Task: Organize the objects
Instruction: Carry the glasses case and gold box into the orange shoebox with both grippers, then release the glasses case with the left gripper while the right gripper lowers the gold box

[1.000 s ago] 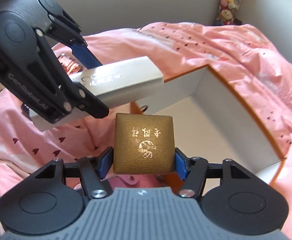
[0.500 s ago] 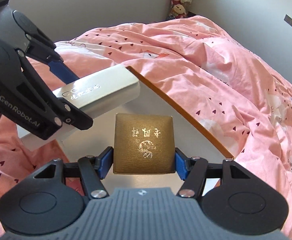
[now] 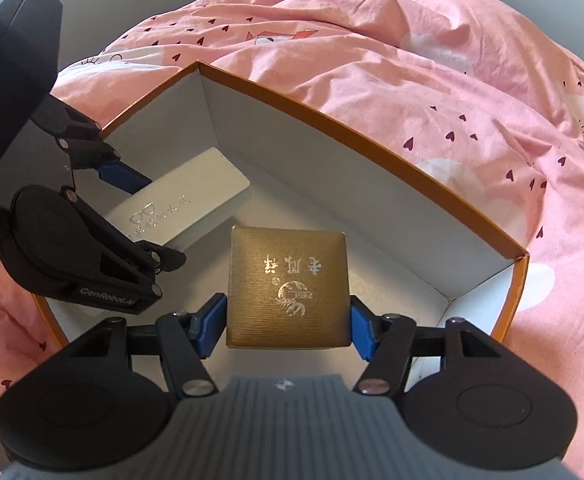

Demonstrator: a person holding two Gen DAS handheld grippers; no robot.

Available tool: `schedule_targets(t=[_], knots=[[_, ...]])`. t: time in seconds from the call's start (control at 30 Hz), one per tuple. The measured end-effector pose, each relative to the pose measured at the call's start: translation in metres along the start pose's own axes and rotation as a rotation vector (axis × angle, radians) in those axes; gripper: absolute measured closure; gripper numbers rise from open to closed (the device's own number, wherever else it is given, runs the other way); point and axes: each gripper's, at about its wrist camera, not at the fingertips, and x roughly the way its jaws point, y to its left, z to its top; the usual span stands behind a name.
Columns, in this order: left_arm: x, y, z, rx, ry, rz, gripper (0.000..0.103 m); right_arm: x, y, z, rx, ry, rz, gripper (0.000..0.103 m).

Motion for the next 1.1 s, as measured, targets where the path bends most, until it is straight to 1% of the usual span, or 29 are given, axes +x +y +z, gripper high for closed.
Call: schedule_targets(t=[0.07,0.1,0.17,0.23,0.37,0.57,0.67,0.77,0.8,0.83,0.9,0.97,1.03,1.1], knots=[[0.005,-0.009,0.001,0.044,0.039,0.045,0.030,0.006,-0.001,0.000,0.004,0.010,0.007,0.038],[0.008,-0.013,0.001,0.063,0.055,0.051,0.030,0.009,-0.002,0.000,0.008,0.016,0.012,0.038],[0.015,-0.015,0.000,0.067,0.101,0.031,0.030,0.014,-0.005,0.000,0.020,0.022,0.023,0.038],[0.021,-0.014,-0.002,0.066,0.126,0.030,0.030,0.017,-0.008,0.000,0.032,0.025,0.033,0.038],[0.025,-0.012,-0.007,0.058,0.133,0.029,0.028,0.022,-0.011,-0.001,0.041,0.033,0.051,0.038],[0.019,-0.006,-0.018,0.075,0.132,-0.017,0.027,0.028,-0.008,-0.004,0.024,0.051,0.057,0.038],[0.005,0.001,-0.024,0.081,0.084,-0.049,0.027,0.031,-0.007,-0.004,0.009,0.056,0.055,0.038],[-0.019,0.011,-0.022,0.120,-0.037,-0.057,0.027,0.035,-0.003,-0.001,-0.022,0.054,0.043,0.038],[-0.027,0.013,-0.022,0.150,-0.079,-0.051,0.028,0.036,-0.001,0.000,-0.036,0.054,0.036,0.038],[-0.030,0.014,-0.022,0.178,-0.105,-0.046,0.028,0.037,0.000,0.000,-0.049,0.054,0.026,0.038],[-0.032,0.009,-0.018,0.240,-0.133,-0.046,0.028,0.040,0.001,0.003,-0.072,0.056,0.001,0.038],[-0.027,0.002,-0.013,0.286,-0.141,-0.049,0.028,0.041,0.000,0.005,-0.083,0.058,-0.020,0.038],[-0.015,0.002,-0.003,0.319,-0.161,-0.057,0.028,0.042,-0.004,0.008,-0.083,0.065,-0.027,0.038],[-0.002,-0.003,0.004,0.354,-0.163,-0.060,0.028,0.044,-0.009,0.010,-0.070,0.071,-0.033,0.038]])
